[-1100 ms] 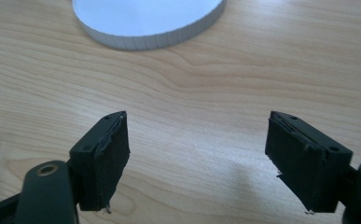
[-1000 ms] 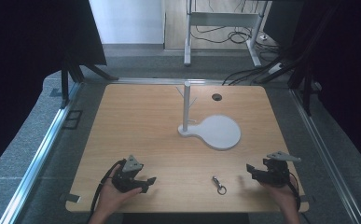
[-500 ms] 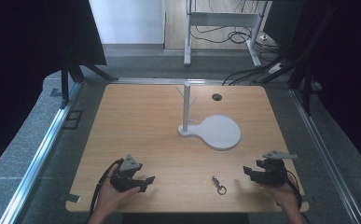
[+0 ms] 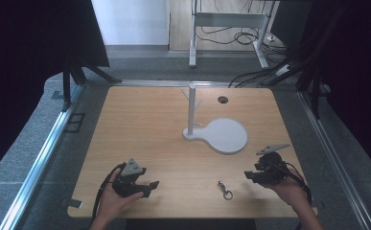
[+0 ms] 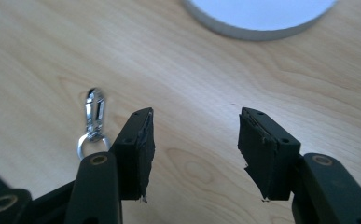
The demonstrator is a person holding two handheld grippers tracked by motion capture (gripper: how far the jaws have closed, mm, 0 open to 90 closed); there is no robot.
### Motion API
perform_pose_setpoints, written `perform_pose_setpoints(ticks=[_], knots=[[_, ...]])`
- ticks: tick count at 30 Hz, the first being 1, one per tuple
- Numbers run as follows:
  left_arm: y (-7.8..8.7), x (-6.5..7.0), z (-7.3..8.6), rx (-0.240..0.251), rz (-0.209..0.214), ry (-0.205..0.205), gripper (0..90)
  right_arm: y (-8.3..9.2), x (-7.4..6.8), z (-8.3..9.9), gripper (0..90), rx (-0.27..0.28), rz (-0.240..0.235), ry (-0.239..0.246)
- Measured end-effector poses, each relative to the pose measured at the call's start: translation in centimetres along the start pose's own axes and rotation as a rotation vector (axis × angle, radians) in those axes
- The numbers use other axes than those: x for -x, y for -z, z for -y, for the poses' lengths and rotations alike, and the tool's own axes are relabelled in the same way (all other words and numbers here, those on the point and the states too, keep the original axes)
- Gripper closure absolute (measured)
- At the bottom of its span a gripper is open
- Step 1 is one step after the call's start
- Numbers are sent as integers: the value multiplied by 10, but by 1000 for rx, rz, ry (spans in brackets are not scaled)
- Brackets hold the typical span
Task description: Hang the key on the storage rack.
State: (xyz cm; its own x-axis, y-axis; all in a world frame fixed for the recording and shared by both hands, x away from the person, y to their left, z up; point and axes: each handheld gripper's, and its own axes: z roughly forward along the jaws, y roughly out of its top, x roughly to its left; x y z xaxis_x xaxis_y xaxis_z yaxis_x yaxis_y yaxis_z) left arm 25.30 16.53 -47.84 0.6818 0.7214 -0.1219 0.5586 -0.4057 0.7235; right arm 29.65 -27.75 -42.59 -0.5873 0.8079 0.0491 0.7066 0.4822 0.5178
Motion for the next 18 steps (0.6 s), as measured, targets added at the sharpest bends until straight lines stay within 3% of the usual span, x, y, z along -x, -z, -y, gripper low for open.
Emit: perform_pose_setpoints(ticks=[1, 3, 9, 18], knots=[[1, 0, 0, 1, -1, 0, 287, -1, -5, -5, 457, -37, -9, 17], [1, 0, 0, 1, -1, 0, 287, -3, -10, -10, 461, -60, -17, 35], [2, 0, 0, 1, -4, 0, 287, -12, -22, -20, 498, -113, -53, 65], [0, 0, 0, -8, -1, 0, 287, -26, -34, -23, 520, -175, -65, 87]])
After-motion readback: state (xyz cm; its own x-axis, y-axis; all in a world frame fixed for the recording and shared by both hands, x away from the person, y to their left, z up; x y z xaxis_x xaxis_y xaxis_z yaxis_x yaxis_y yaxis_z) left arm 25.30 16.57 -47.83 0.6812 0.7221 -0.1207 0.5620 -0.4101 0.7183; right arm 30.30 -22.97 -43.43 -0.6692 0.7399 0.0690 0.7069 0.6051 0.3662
